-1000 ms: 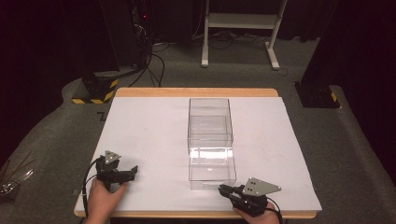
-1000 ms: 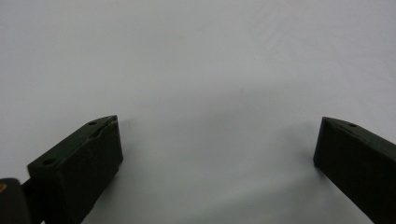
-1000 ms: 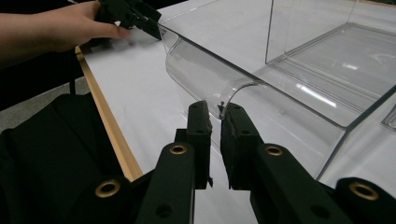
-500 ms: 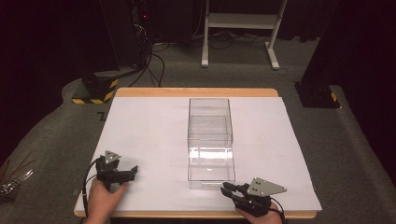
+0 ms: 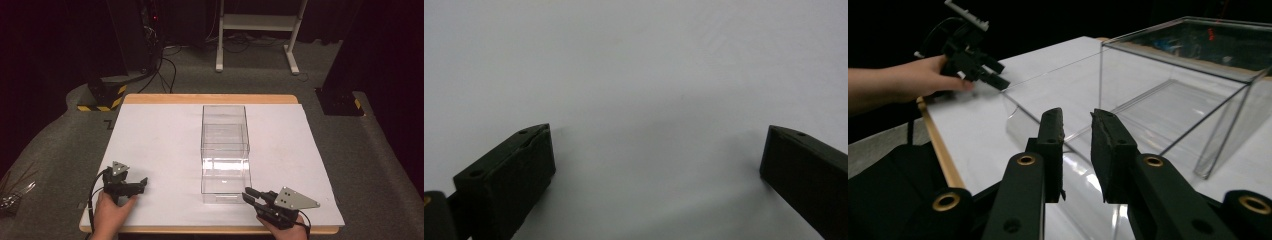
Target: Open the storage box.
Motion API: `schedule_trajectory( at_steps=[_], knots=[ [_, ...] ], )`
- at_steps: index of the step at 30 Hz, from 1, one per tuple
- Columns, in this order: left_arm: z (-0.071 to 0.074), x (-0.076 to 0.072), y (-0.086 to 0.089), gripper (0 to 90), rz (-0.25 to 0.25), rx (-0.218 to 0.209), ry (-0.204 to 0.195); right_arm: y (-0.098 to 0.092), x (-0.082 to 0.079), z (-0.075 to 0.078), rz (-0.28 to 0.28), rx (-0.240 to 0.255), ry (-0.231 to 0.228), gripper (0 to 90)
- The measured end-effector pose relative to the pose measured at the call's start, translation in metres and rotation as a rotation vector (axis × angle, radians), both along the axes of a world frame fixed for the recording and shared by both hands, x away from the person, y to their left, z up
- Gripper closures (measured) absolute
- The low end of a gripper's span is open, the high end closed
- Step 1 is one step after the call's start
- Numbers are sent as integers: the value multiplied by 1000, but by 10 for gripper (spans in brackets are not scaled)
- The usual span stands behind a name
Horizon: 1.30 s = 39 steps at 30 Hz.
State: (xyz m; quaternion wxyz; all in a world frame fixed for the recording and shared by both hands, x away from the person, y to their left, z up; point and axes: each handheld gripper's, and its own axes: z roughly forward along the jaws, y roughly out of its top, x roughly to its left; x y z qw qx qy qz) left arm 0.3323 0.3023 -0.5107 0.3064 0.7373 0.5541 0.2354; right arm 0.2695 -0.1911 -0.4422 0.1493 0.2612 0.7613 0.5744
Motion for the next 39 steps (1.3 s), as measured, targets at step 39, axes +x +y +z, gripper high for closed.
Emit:
schedule_trajectory(
  at_steps=[39],
  knots=[
    [0,0,0,11,0,0,0,-72,48,-31,-443,-166,37,442]
  ],
)
